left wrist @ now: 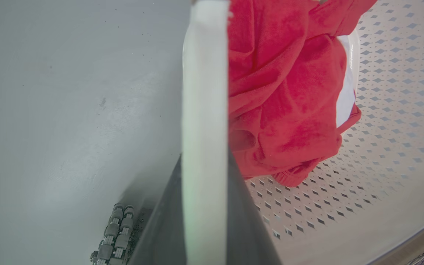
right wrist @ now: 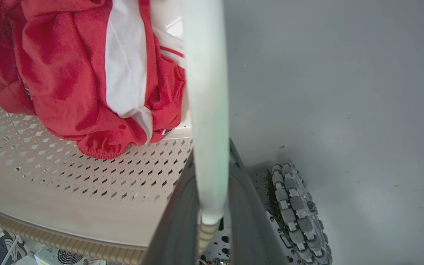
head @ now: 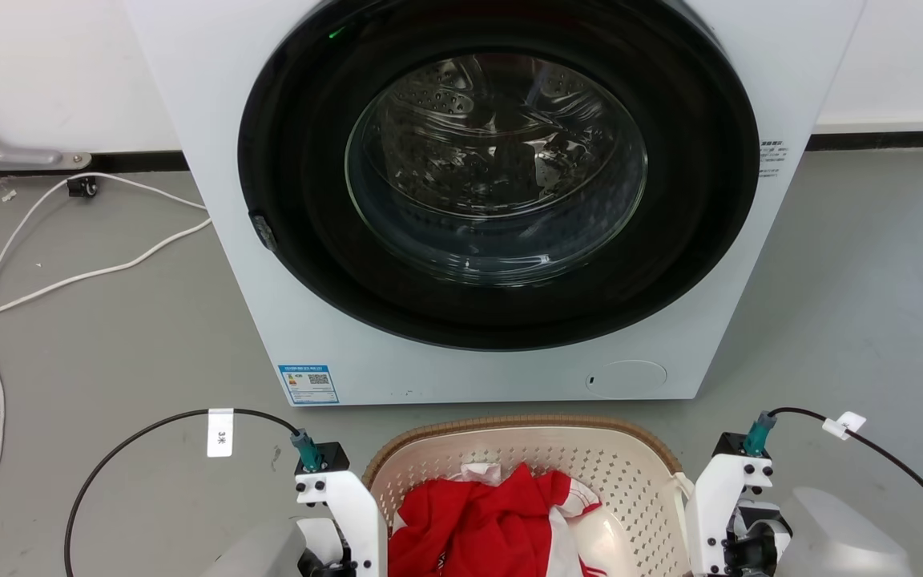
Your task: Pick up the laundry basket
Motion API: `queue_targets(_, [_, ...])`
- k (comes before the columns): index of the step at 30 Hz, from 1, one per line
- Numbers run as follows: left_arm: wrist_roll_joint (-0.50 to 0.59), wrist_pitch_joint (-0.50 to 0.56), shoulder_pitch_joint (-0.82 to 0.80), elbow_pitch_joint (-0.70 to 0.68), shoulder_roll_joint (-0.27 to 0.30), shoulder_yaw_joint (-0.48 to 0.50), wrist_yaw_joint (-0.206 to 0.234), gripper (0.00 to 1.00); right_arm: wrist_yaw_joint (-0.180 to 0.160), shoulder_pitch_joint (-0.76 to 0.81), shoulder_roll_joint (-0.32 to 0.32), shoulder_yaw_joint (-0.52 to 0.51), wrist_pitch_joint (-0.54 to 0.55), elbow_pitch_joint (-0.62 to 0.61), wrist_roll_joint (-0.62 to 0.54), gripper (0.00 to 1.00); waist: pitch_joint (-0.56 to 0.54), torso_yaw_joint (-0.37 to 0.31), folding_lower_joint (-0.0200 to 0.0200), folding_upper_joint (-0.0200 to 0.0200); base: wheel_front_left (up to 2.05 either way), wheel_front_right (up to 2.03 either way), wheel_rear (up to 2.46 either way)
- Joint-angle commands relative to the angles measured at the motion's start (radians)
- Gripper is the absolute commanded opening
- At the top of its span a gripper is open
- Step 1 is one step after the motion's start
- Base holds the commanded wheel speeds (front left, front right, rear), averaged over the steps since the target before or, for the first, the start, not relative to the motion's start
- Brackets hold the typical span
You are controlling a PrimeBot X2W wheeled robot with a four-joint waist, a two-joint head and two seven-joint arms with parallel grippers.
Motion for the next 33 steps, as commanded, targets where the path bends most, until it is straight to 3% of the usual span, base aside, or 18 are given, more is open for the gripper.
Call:
queue_targets(1, [-0.009,-0.005,0.002,-0.02,-0.027,-0.003,-0.014,0.0,0.005,-0.011,0.026,-0.007,-0.005,-0.01,0.002,0.0,0.003,0.0,0.0001,0.0,0.0,0.0,0.0])
queue_targets(33, [-0.068,-0.015,-0.007,-0.021,-0.022,-0.063,-0.014,0.0,0.005,-0.004,0.043,-0.086,0.043,-0.01,-0.058,0.0,0.017,-0.005,0.0001,0.0,0.0,0.0,0.0])
